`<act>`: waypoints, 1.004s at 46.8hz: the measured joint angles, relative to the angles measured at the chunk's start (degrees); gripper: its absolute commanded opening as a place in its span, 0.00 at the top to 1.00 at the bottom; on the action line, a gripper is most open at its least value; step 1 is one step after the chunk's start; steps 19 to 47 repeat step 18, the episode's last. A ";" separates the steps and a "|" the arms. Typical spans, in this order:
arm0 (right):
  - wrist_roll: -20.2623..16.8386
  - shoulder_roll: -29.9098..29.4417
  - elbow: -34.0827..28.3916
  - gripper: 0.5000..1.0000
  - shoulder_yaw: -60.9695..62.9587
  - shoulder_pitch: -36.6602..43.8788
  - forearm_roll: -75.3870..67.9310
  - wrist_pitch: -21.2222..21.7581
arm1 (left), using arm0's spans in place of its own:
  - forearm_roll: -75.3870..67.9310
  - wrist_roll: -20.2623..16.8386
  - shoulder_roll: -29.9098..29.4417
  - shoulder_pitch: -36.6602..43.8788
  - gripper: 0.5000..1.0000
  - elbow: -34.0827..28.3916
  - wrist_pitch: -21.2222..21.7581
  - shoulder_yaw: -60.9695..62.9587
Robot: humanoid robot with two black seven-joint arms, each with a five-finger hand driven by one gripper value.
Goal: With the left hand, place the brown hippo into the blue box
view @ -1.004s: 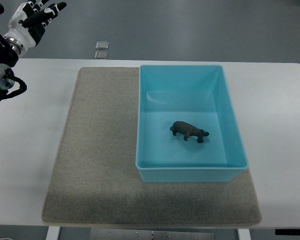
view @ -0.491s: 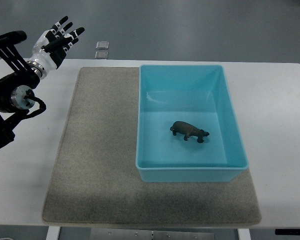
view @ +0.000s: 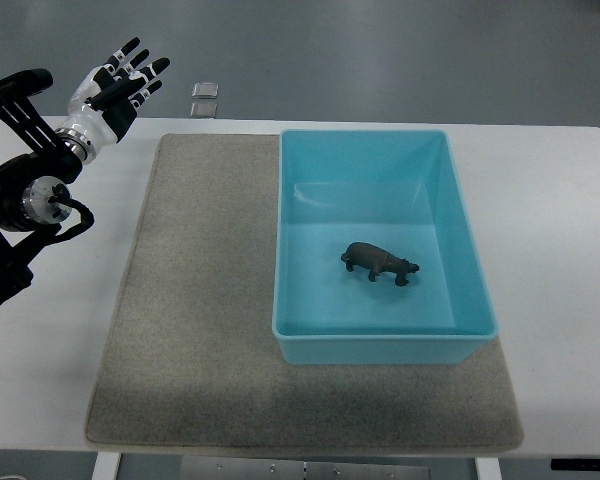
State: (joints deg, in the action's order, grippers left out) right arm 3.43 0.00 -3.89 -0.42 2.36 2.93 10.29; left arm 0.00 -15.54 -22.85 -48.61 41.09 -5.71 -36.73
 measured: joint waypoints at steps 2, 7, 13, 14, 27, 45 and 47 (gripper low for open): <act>0.00 0.00 0.00 0.13 0.00 -0.04 0.07 -0.15 | 0.00 -0.01 0.00 0.06 0.01 0.03 0.00 -0.07; 0.00 0.00 0.03 0.13 -0.01 -0.02 -0.01 -0.48 | 0.00 -0.08 -0.14 0.17 0.01 -0.04 -0.07 -0.24; 0.00 0.00 0.05 0.13 -0.05 -0.07 0.05 -0.53 | 0.00 -0.11 -0.18 0.21 0.01 -0.12 -0.18 -0.84; -0.01 0.00 0.07 0.13 -0.07 -0.05 0.15 -0.54 | 0.00 -0.11 -0.18 0.21 0.01 -0.12 -0.18 -0.87; -0.01 0.00 0.09 0.13 -0.10 -0.09 0.14 -0.54 | 0.00 -0.11 -0.18 0.21 0.01 -0.13 -0.25 -0.97; -0.01 0.00 0.09 0.13 -0.10 -0.09 0.14 -0.54 | 0.00 -0.11 -0.18 0.21 0.01 -0.13 -0.25 -0.97; -0.01 0.00 0.09 0.13 -0.10 -0.09 0.14 -0.54 | 0.00 -0.11 -0.18 0.21 0.01 -0.13 -0.25 -0.97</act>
